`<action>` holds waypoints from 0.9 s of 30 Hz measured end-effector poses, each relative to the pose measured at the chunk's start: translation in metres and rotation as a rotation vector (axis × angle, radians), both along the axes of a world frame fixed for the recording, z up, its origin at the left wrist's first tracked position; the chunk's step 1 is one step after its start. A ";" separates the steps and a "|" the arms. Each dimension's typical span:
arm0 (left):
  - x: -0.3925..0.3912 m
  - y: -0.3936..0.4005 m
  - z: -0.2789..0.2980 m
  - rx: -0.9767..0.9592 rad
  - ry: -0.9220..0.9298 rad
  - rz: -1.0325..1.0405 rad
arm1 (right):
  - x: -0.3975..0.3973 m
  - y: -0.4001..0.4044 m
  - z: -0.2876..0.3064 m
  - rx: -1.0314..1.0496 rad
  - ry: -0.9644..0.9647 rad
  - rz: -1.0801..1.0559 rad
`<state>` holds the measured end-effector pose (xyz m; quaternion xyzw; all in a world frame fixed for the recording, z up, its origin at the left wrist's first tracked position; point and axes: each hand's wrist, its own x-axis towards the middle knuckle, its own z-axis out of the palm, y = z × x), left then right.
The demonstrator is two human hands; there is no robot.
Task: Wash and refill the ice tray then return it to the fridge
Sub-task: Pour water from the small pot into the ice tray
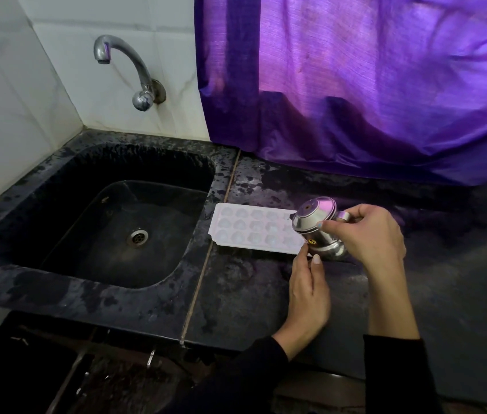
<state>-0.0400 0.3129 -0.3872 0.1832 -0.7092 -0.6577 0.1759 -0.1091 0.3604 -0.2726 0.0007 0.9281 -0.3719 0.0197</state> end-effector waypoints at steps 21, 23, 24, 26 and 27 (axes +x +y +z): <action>0.003 -0.006 0.003 0.023 -0.023 -0.003 | 0.005 -0.012 0.006 0.064 0.005 0.035; 0.003 -0.005 0.003 0.029 -0.023 -0.003 | 0.005 -0.012 0.006 0.065 0.010 0.035; 0.003 -0.005 0.003 0.030 -0.027 -0.006 | 0.005 -0.012 0.006 0.067 0.010 0.035; 0.003 -0.005 0.003 0.038 -0.036 -0.008 | 0.005 -0.012 0.006 0.069 0.009 0.036; 0.003 -0.006 0.003 0.040 -0.035 -0.008 | 0.005 -0.011 0.005 0.068 0.010 0.035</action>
